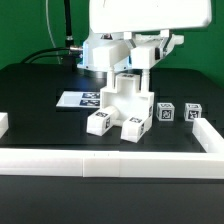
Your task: Assemble chair
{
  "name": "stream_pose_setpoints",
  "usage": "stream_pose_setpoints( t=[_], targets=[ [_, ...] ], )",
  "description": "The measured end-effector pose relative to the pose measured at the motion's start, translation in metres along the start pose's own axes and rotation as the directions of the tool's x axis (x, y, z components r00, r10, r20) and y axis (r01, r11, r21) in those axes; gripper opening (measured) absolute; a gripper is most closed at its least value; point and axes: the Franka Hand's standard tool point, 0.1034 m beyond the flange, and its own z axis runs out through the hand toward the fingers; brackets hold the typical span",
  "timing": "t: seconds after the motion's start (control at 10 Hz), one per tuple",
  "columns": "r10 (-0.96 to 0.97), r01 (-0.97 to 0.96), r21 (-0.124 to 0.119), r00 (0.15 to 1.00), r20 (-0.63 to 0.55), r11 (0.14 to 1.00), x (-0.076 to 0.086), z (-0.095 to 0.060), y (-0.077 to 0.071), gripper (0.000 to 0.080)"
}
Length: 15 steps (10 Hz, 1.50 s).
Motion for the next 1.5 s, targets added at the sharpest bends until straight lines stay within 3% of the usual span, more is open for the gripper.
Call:
stream_pose_setpoints(
  t=[0.4, 0.7, 1.5],
  targets=[
    [-0.002, 0.003, -0.007, 1.000, 0.005, 1.000, -0.001, 0.004, 0.002, 0.0284],
    [0.018, -0.018, -0.031, 1.000, 0.008, 0.999, -0.002, 0.007, 0.005, 0.0285],
    [0.026, -0.026, -0.043, 0.999, 0.019, 0.999, -0.002, 0.013, 0.012, 0.0285]
  ],
)
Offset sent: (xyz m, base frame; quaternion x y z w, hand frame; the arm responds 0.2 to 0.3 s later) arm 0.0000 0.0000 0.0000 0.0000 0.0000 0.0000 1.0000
